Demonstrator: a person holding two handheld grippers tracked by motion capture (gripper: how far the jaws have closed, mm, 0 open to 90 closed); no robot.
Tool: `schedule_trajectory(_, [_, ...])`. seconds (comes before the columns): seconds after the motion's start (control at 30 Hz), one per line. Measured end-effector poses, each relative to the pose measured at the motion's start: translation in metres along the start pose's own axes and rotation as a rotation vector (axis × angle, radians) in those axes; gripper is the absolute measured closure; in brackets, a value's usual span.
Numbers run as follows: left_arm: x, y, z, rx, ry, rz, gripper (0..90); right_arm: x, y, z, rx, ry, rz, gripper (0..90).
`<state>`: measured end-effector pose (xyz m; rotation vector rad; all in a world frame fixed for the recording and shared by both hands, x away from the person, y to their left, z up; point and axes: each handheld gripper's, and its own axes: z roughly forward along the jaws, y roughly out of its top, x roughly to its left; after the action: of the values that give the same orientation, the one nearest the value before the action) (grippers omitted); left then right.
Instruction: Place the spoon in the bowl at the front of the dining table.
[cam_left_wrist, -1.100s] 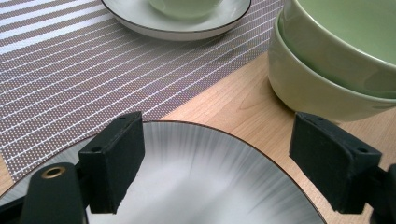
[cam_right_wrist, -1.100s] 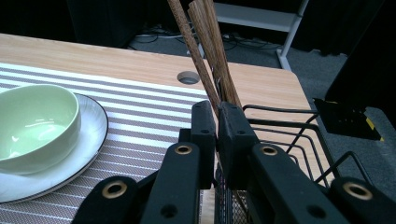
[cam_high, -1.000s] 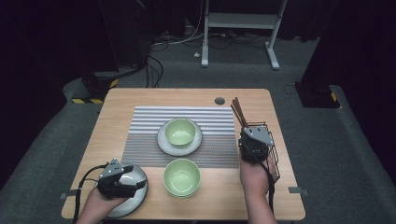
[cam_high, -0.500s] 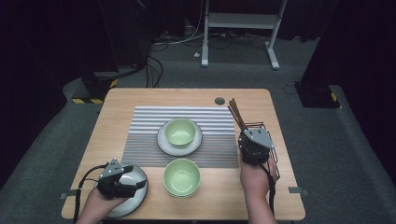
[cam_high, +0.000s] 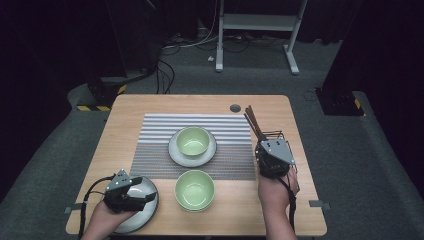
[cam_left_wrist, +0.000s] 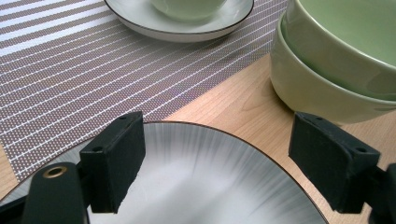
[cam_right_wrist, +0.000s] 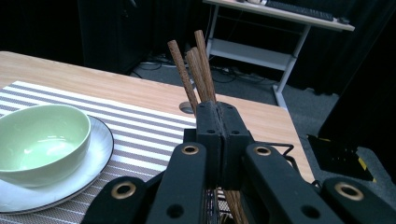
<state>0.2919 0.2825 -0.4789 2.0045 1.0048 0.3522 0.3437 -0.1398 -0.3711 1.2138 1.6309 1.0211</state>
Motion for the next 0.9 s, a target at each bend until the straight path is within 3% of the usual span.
schedule_trajectory(0.27, [0.001,0.000,-0.001,-0.021,0.007,0.003,19.1,-0.006,-0.005,-0.008,-0.043,0.018,0.029,88.6])
schedule_trajectory(0.4, [0.003,0.000,-0.003,-0.042,0.007,-0.014,18.4,-0.007,-0.003,-0.015,-0.069,0.028,0.039,88.6])
schedule_trajectory(0.9, [0.002,0.001,-0.001,-0.040,0.013,-0.011,18.2,-0.011,0.002,-0.026,-0.124,0.032,0.065,88.6])
